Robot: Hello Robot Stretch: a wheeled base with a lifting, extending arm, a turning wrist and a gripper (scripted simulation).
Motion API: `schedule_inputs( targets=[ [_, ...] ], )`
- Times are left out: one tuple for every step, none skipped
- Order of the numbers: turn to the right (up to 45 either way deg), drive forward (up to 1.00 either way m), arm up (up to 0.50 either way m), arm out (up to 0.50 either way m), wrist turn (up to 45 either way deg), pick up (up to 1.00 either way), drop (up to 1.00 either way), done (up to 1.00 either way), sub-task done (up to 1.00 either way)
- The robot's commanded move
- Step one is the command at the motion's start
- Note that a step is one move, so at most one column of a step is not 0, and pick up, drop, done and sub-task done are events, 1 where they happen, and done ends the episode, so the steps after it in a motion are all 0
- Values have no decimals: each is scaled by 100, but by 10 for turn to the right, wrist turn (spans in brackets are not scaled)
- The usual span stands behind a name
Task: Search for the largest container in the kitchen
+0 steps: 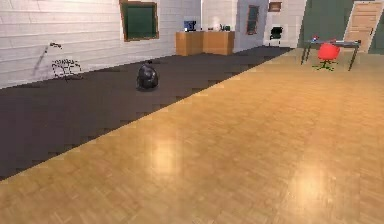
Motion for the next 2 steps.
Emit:
schedule_inputs(
  targets=[
    [0,100,0,0,0,0,0,0,0],
    [0,100,0,0,0,0,0,0,0]
  ],
)
